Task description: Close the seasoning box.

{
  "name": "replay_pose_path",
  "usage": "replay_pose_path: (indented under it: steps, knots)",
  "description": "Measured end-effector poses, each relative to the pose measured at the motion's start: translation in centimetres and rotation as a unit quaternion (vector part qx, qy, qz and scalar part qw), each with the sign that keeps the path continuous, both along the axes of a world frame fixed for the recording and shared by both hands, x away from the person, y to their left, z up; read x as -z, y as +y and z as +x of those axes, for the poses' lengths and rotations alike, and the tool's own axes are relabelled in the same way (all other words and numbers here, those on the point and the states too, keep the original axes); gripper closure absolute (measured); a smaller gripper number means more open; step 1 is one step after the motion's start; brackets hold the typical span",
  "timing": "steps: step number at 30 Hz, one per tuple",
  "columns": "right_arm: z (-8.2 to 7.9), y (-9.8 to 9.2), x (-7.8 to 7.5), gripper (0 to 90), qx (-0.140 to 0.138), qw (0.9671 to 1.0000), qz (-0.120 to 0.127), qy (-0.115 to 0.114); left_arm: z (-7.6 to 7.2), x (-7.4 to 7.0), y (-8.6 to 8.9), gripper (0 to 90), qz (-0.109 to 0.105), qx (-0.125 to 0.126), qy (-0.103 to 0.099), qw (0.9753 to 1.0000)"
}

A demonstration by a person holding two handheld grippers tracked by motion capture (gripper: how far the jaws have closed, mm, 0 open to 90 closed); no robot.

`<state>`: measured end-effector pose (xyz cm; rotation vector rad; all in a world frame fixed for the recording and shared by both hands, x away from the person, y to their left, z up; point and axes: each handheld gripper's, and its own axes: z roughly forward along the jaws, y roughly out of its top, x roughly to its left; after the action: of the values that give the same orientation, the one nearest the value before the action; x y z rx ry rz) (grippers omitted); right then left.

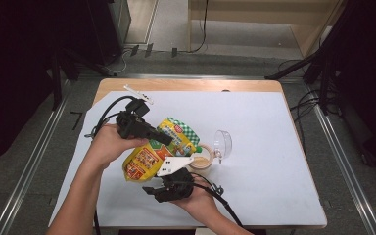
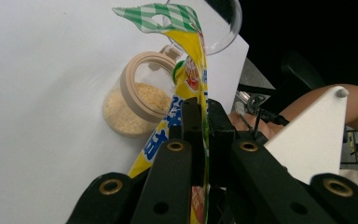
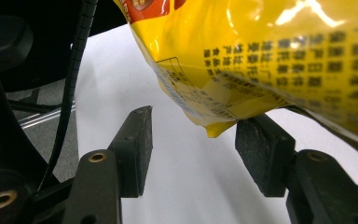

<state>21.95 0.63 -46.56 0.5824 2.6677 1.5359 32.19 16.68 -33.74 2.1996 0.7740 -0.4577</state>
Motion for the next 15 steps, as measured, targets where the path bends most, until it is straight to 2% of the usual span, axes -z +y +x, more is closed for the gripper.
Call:
replay_pose_path:
  steps: [7, 15]
  knots:
    - [0.1, -0.1, -0.1, 47.5, 0.003, 0.9999, 0.003, -0.009, -0.1, -0.4, 0.9, 89.6, -0.019, 0.011, -0.003, 0.9998]
    - [0.4, -0.5, -0.3, 46.6, 0.012, 0.9998, 0.012, -0.004, -0.1, -0.9, 2.0, 89.5, -0.047, 0.017, -0.004, 0.9987]
